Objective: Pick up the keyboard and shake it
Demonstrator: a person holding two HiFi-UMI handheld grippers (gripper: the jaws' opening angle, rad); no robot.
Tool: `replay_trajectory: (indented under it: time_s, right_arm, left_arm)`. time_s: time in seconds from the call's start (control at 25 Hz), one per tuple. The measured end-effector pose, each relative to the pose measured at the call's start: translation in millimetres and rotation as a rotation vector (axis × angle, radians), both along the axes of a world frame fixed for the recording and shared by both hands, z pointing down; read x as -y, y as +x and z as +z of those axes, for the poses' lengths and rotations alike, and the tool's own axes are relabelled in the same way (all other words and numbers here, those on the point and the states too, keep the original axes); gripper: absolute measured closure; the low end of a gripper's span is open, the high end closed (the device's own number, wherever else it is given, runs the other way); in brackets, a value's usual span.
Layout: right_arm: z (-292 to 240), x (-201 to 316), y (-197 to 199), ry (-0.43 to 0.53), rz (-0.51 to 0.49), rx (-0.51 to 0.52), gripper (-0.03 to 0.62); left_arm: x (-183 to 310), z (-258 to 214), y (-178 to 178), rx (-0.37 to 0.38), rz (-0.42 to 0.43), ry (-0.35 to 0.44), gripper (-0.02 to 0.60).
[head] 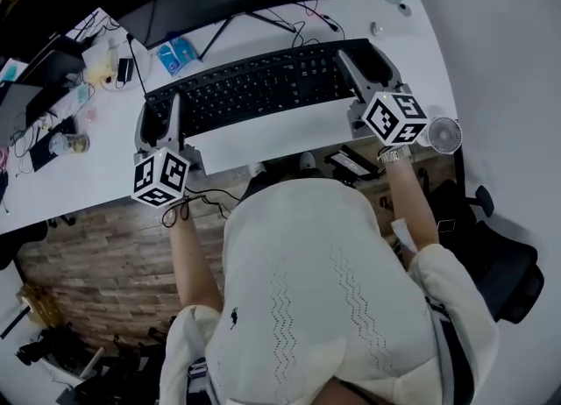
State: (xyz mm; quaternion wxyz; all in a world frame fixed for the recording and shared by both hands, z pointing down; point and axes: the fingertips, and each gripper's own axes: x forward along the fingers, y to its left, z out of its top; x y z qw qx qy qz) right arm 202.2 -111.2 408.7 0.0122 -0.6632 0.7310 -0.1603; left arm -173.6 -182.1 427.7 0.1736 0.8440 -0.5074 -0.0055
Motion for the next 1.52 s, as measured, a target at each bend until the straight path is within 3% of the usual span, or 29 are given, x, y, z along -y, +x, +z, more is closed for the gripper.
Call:
replay_trajectory:
  time_s: [0.76, 1.08, 1.52]
  right_arm:
    - [-127.7, -0.6, -1.2, 0.275, -0.003, -0.088, 0.304]
    - [-166.9, -9.7, -7.4, 0.386, 0.010, -0.094, 0.304]
    - [-200.3, -13.7, -15.7, 0.505, -0.001, -0.116, 0.304]
  left_arm:
    - [7.5, -114.3, 0.4, -0.090, 0.000, 0.269, 0.281]
    - [5.9, -160.8, -5.0, -0.097, 0.014, 0.394, 0.281]
    - [2.2, -194.3, -12.4, -0.120, 0.014, 0.498, 0.281]
